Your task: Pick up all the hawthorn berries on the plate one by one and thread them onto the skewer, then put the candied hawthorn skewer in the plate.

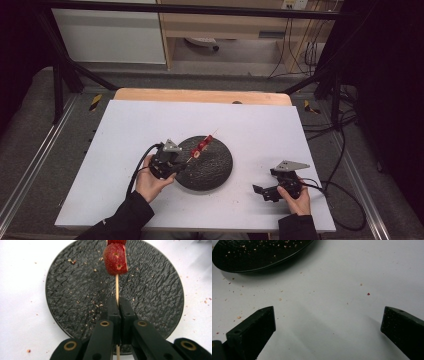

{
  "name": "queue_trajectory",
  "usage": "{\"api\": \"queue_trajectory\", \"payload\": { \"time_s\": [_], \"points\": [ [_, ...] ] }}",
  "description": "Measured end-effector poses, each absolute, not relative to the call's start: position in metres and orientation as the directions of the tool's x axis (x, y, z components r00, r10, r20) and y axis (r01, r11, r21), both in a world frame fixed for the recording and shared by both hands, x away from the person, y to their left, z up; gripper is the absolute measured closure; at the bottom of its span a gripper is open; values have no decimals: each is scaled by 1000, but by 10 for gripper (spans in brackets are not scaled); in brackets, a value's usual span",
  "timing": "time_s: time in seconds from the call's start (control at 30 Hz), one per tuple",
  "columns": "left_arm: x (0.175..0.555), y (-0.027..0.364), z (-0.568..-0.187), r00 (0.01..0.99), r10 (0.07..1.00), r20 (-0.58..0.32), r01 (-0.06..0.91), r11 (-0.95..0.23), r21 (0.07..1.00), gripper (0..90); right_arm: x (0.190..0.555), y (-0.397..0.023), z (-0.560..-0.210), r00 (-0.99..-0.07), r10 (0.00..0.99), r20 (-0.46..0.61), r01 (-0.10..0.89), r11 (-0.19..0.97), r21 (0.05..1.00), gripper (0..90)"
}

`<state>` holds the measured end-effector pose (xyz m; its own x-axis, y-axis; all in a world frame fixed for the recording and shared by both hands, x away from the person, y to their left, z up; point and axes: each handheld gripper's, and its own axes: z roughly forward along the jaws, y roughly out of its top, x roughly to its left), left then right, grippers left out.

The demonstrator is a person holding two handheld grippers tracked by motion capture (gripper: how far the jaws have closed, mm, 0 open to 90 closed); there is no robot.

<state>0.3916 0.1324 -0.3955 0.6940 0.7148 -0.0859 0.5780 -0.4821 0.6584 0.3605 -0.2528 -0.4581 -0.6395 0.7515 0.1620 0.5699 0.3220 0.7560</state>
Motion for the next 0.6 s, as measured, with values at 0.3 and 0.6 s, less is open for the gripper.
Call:
{"api": "queue_trajectory", "payload": {
  "time_s": [0.3,0.6],
  "points": [
    [393,124,-402,695,714,-86,595,-503,626,886,359,-254,-457,-640,750,170,569,313,760,6],
    [391,116,-404,700,711,-67,602,-537,591,885,359,-256,-456,-638,750,174,568,306,764,6]
  ]
}}
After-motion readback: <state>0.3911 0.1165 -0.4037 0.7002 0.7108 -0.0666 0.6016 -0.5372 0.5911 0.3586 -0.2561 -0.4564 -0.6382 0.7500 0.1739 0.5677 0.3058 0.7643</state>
